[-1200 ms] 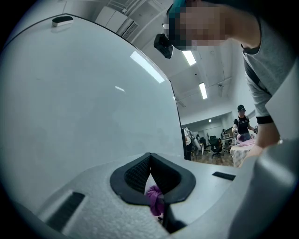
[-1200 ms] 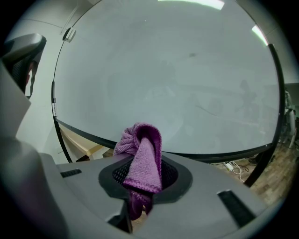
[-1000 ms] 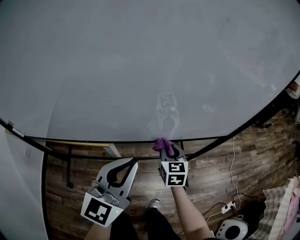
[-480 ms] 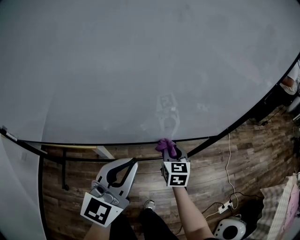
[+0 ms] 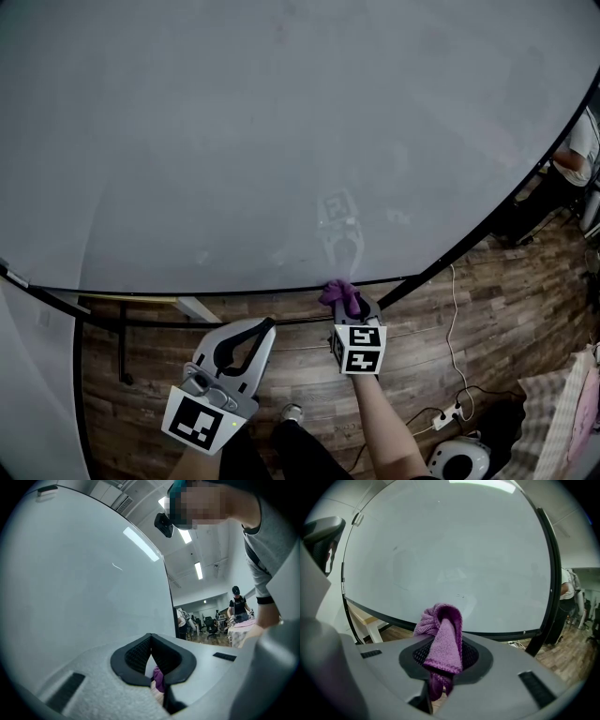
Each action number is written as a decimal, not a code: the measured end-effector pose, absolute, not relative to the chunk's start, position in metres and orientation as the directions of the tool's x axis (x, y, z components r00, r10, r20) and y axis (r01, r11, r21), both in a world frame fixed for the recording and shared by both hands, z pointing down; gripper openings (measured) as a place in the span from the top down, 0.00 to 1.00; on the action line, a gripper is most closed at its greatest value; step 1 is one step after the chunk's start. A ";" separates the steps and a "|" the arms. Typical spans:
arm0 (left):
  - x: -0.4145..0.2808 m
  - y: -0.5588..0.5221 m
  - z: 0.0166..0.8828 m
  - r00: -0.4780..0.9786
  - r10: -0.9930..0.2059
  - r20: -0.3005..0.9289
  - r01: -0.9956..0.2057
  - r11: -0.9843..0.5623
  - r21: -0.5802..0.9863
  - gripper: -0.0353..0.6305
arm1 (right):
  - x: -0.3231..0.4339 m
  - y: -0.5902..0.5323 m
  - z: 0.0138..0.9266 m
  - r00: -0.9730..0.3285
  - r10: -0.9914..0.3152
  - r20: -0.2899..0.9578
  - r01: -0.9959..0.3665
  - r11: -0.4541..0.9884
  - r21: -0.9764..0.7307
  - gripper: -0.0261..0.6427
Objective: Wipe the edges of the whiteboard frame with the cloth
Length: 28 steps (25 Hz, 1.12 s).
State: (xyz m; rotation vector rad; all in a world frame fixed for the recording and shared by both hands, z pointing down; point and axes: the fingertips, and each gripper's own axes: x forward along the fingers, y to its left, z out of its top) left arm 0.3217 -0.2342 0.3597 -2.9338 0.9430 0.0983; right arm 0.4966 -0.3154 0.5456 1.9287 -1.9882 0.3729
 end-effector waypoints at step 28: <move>0.389 -0.245 0.360 0.846 -0.529 -0.057 -0.532 -0.845 -0.052 0.92 | 0.626 -0.304 0.545 0.146 -0.898 0.415 -0.989 -0.127 0.072 0.87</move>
